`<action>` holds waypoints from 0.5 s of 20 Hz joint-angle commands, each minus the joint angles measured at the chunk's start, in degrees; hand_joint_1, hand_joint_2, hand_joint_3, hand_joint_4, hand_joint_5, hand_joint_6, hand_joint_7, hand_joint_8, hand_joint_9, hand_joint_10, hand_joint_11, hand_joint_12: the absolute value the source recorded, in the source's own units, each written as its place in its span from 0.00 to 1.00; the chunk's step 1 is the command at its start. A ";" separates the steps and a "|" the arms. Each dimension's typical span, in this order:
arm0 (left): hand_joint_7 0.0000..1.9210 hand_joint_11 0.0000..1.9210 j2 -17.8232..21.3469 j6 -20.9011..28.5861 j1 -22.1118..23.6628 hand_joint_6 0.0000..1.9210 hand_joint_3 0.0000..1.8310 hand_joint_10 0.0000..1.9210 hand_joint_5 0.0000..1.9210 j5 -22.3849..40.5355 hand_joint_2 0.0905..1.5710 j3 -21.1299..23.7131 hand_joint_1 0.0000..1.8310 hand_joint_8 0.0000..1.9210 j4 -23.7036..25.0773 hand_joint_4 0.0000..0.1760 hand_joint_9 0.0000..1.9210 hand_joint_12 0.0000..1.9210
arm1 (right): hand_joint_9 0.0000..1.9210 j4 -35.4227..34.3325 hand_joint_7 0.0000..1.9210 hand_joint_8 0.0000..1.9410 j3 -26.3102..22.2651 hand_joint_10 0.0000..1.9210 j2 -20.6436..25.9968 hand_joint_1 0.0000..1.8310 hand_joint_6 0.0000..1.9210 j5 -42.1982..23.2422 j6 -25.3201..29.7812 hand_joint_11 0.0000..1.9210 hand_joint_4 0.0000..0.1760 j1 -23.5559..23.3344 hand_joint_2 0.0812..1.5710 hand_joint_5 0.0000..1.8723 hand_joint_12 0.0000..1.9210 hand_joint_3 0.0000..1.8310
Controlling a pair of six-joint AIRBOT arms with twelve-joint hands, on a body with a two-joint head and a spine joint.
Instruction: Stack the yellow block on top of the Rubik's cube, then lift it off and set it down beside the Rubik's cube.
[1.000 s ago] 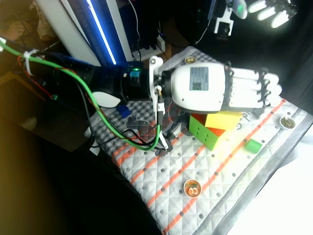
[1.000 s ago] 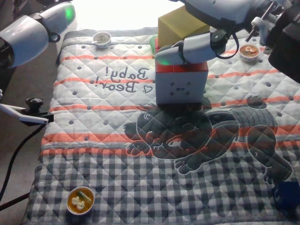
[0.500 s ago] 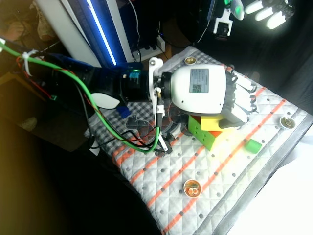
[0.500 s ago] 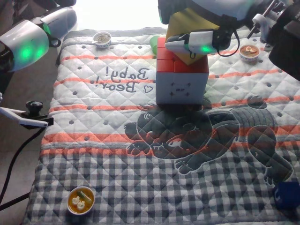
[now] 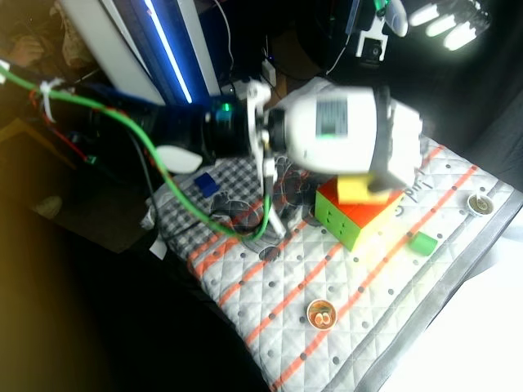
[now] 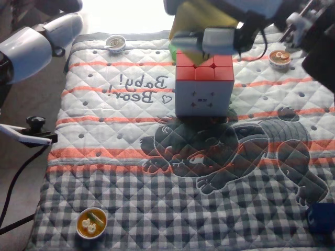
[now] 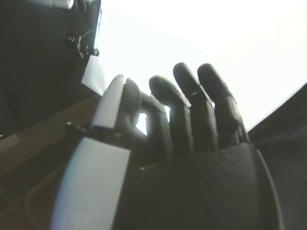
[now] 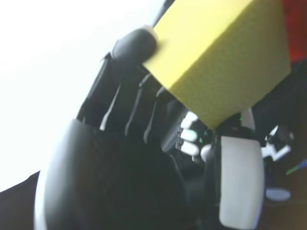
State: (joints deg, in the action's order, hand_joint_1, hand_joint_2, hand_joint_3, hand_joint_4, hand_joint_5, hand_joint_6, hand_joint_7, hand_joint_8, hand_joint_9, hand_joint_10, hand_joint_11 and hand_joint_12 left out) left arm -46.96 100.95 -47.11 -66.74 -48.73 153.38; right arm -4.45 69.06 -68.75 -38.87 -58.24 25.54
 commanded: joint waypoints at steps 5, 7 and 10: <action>0.24 0.04 1.11 0.52 -1.40 0.73 0.00 0.63 0.41 -8.73 0.83 1.12 0.62 0.84 0.58 0.00 0.17 0.89 | 0.48 2.65 0.45 0.72 -4.43 0.87 5.16 0.66 0.73 -13.72 0.08 0.47 0.00 0.84 0.78 0.33 1.00 0.00; 0.25 0.06 1.29 0.52 -1.80 0.73 0.00 0.63 0.40 -8.99 0.82 1.28 0.62 0.84 0.33 0.00 0.18 0.88 | 0.47 3.86 0.40 0.79 -6.59 0.92 7.28 0.64 0.73 -16.29 0.08 0.49 0.00 2.73 0.80 0.35 1.00 0.00; 0.25 0.12 1.79 0.52 -2.61 0.75 0.00 0.64 0.39 -9.78 0.83 1.74 0.62 0.83 -0.10 0.00 0.21 0.87 | 0.55 5.36 0.43 0.81 -10.04 0.95 11.15 0.66 0.65 -20.40 0.08 0.57 0.00 6.76 0.78 0.37 1.00 0.00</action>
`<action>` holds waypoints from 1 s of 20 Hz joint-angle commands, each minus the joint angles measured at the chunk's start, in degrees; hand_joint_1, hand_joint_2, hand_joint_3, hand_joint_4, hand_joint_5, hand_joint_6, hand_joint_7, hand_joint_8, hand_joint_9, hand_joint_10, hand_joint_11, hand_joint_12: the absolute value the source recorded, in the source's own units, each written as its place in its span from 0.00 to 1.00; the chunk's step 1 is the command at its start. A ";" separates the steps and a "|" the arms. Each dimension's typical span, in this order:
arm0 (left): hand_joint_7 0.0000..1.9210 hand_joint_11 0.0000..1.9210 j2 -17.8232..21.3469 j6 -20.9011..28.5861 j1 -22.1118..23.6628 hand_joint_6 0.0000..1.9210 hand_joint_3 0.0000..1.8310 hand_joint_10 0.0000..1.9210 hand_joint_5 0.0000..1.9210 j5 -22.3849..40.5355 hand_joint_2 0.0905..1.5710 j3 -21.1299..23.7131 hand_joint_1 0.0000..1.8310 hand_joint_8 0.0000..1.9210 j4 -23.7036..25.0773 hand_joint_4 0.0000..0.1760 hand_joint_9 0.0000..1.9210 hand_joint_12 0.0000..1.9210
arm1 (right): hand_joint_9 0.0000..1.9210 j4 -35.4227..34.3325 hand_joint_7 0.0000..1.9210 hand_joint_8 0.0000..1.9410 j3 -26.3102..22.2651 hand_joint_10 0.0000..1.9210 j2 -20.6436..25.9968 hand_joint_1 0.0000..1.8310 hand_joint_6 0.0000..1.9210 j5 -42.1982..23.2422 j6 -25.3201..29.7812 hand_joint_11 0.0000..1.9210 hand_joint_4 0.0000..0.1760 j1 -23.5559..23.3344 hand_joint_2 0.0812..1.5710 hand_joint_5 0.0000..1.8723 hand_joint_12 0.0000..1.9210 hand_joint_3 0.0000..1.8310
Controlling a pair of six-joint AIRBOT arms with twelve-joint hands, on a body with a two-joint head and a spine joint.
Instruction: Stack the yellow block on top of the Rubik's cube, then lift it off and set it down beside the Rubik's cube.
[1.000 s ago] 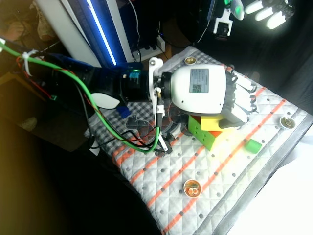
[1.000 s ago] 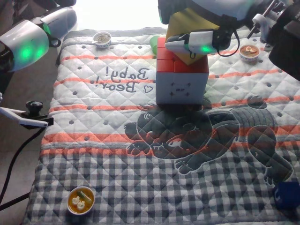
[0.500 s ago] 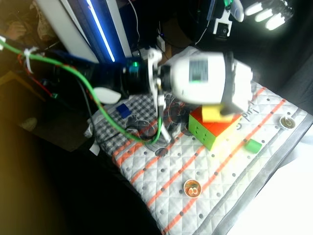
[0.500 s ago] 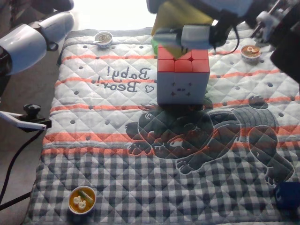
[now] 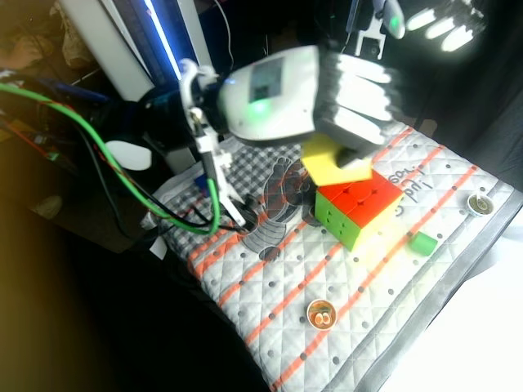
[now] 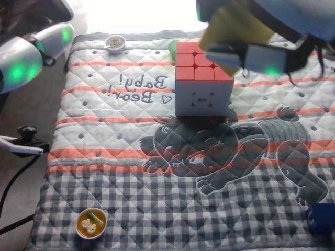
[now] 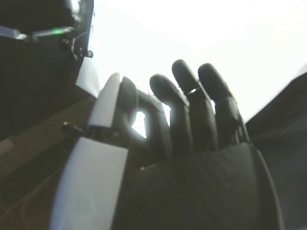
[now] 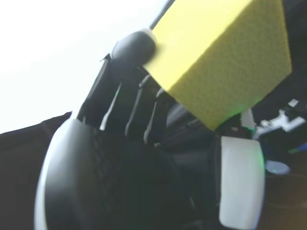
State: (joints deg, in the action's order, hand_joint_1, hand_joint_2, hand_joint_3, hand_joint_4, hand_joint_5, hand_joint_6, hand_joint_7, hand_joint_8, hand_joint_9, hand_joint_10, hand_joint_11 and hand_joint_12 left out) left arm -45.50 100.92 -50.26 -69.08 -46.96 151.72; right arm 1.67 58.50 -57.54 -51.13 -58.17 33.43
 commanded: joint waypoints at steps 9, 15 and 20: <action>0.24 0.08 1.20 0.56 -2.34 0.78 0.00 0.67 0.38 -10.45 0.84 1.23 0.62 0.84 -0.23 0.00 0.17 0.89 | 0.59 0.08 0.48 0.73 -5.91 0.87 5.75 0.68 0.59 -14.83 0.00 0.59 0.00 10.85 0.80 0.41 0.98 0.00; 0.22 0.03 1.27 0.58 -2.86 0.77 0.00 0.63 0.38 -11.54 0.84 1.68 0.61 0.86 -0.50 0.00 0.15 0.88 | 0.53 -4.10 0.50 0.66 -7.23 0.78 5.74 0.68 0.65 -14.18 0.01 0.51 0.00 21.39 0.80 0.40 0.91 0.00; 0.23 0.03 1.21 0.59 -2.85 0.76 0.00 0.63 0.39 -11.89 0.84 1.91 0.61 0.85 -0.50 0.00 0.16 0.88 | 0.46 -6.10 0.44 0.66 -5.78 0.73 1.94 0.75 0.64 -7.60 0.01 0.48 0.00 24.08 0.75 0.37 0.83 0.00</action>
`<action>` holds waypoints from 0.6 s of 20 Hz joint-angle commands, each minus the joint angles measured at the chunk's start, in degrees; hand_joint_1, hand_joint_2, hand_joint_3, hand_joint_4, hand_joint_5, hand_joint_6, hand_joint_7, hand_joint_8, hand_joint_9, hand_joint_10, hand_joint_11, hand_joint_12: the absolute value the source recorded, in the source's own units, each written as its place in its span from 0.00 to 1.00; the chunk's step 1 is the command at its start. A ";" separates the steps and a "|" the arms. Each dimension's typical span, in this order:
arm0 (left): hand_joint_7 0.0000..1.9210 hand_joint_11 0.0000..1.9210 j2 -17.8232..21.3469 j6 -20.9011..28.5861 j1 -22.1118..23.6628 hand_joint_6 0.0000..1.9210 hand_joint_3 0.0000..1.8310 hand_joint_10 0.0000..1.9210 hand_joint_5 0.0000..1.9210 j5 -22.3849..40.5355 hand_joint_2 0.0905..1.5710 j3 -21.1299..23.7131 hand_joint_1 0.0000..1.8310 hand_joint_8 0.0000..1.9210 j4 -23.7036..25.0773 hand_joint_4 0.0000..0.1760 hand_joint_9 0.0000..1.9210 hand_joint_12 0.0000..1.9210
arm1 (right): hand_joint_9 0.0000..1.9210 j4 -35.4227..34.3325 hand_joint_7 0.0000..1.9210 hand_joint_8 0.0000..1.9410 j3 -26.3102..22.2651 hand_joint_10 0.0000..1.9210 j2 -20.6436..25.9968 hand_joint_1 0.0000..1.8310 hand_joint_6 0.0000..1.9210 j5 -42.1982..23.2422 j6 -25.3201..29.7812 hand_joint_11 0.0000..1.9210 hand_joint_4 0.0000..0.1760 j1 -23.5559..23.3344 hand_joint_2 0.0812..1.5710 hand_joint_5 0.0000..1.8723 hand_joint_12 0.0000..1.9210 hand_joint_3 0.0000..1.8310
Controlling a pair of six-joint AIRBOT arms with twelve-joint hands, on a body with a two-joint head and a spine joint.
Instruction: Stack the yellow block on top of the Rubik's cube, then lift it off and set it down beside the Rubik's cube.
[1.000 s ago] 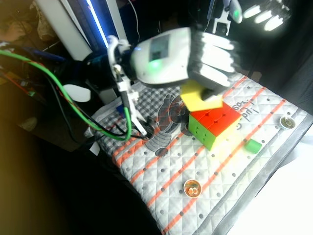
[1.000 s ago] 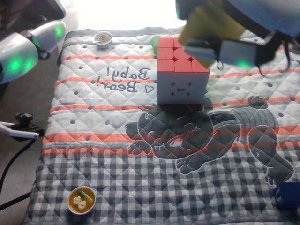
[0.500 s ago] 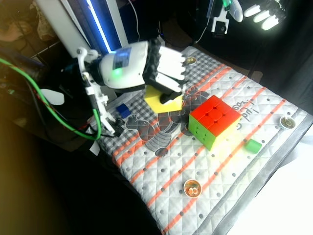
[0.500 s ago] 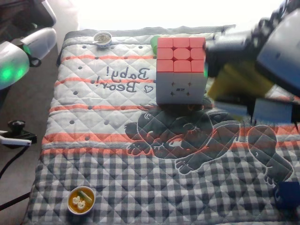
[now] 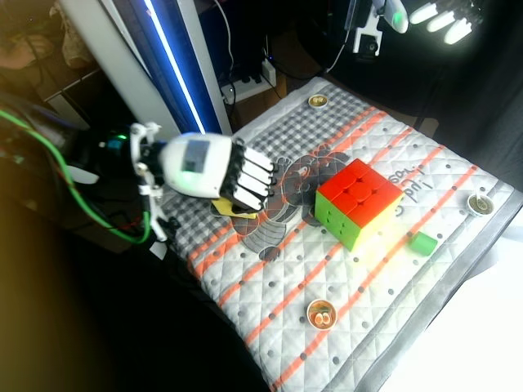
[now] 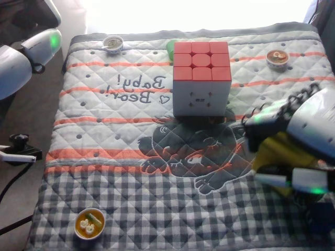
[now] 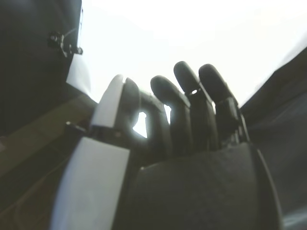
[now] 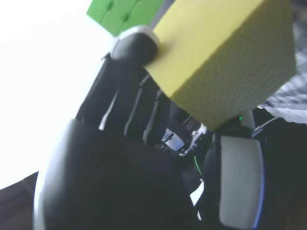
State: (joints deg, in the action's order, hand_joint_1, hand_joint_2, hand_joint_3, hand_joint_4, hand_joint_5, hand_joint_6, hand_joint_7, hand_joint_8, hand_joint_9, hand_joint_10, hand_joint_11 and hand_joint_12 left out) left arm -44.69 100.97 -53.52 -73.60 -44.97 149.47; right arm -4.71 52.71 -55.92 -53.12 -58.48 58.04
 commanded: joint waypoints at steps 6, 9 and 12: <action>0.24 0.04 0.40 0.56 0.34 0.76 0.00 0.61 0.39 -7.52 0.83 -0.04 0.62 0.84 1.65 0.00 0.17 0.86 | 0.09 -0.48 0.09 0.61 0.37 0.77 -1.08 0.50 0.52 -3.68 0.32 0.11 0.00 -0.16 0.62 0.10 0.93 0.00; 0.23 0.04 0.42 0.57 0.07 0.77 0.00 0.61 0.39 -7.77 0.84 -0.02 0.62 0.84 1.48 0.00 0.17 0.86 | 0.00 -0.54 0.00 0.36 0.26 0.47 -1.03 0.38 0.47 -3.97 0.32 0.00 0.00 -0.18 0.55 0.00 0.80 0.00; 0.24 0.06 0.44 0.58 -0.05 0.77 0.00 0.61 0.39 -7.99 0.84 0.02 0.62 0.84 1.39 0.00 0.18 0.87 | 0.00 -0.53 0.00 0.28 -0.32 0.40 -0.18 0.36 0.42 -5.20 0.32 0.00 0.00 -0.23 0.50 0.00 0.83 0.00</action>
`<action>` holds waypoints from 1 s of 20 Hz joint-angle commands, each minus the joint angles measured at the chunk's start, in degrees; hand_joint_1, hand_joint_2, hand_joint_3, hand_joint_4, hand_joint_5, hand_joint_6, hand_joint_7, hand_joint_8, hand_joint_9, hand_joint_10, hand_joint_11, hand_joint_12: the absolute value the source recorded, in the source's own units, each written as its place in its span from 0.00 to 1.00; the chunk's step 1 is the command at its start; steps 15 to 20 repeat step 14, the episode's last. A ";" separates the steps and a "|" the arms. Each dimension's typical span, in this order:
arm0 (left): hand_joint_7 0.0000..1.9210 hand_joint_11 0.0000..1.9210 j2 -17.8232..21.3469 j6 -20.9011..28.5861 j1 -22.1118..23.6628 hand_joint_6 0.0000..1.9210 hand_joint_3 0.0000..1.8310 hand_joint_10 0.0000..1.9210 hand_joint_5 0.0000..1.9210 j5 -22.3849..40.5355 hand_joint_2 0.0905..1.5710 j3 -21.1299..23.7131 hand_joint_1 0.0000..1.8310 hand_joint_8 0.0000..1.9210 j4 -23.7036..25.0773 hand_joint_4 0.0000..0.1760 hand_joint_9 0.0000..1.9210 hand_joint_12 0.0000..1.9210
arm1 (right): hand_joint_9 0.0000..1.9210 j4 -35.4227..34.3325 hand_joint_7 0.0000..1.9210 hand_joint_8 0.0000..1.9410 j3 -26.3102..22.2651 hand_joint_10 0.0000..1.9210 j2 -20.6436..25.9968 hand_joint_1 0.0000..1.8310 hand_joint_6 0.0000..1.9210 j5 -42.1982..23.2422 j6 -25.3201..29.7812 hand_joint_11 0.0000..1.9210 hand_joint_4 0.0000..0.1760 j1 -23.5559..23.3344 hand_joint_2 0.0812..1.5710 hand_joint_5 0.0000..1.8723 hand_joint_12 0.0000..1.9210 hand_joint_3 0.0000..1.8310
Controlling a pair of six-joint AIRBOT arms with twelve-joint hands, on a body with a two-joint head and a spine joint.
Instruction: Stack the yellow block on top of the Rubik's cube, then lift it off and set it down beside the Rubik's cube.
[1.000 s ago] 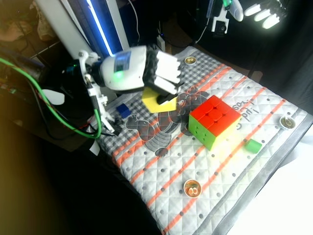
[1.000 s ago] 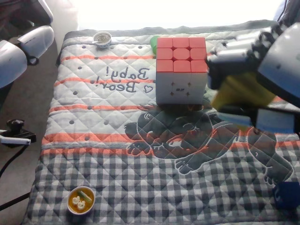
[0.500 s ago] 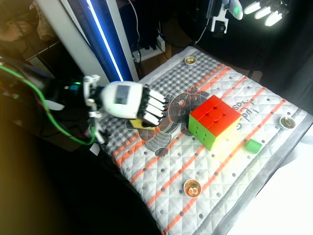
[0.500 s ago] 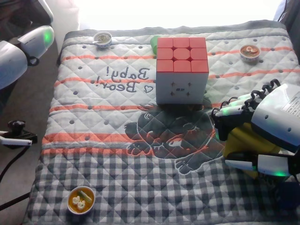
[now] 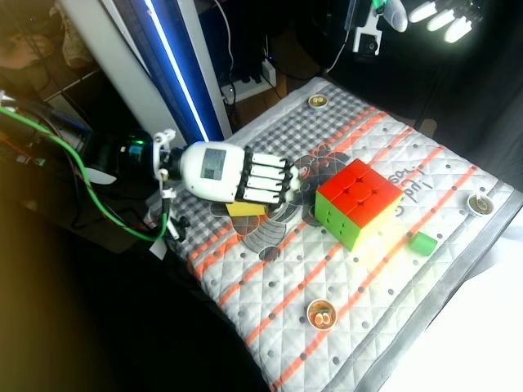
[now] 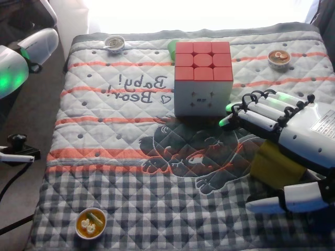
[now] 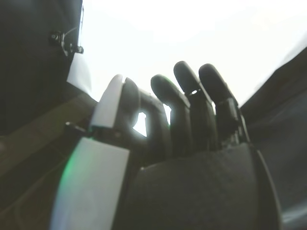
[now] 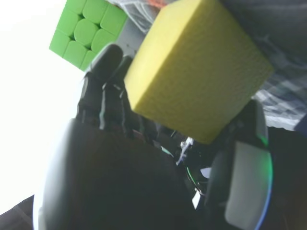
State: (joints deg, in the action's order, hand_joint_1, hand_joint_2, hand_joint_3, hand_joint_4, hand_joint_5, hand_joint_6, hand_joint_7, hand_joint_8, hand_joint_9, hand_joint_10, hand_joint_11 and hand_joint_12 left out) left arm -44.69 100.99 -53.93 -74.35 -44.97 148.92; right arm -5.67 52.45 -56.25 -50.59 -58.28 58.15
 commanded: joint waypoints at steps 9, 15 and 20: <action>0.24 0.07 0.86 0.57 0.01 0.78 0.00 0.63 0.38 -7.82 0.84 0.33 0.61 0.84 1.86 0.00 0.18 0.87 | 0.00 0.15 0.00 0.78 -4.21 0.78 7.06 0.23 0.77 -19.93 0.11 0.00 0.00 -0.34 0.63 0.00 0.94 0.01; 0.28 0.08 1.62 1.03 -0.03 0.77 0.00 0.57 0.38 -9.13 0.83 0.57 0.61 0.81 2.98 0.00 0.23 0.80 | 0.02 -1.55 0.01 0.92 -5.15 0.97 9.88 0.25 0.91 -30.93 -1.47 0.02 0.00 -0.31 0.65 0.00 1.00 0.01; 0.28 0.08 1.62 1.03 -0.03 0.77 0.00 0.57 0.38 -9.13 0.83 0.57 0.61 0.81 2.98 0.00 0.23 0.80 | 0.02 -1.55 0.01 0.92 -5.15 0.97 9.88 0.25 0.91 -30.93 -1.47 0.02 0.00 -0.31 0.65 0.00 1.00 0.01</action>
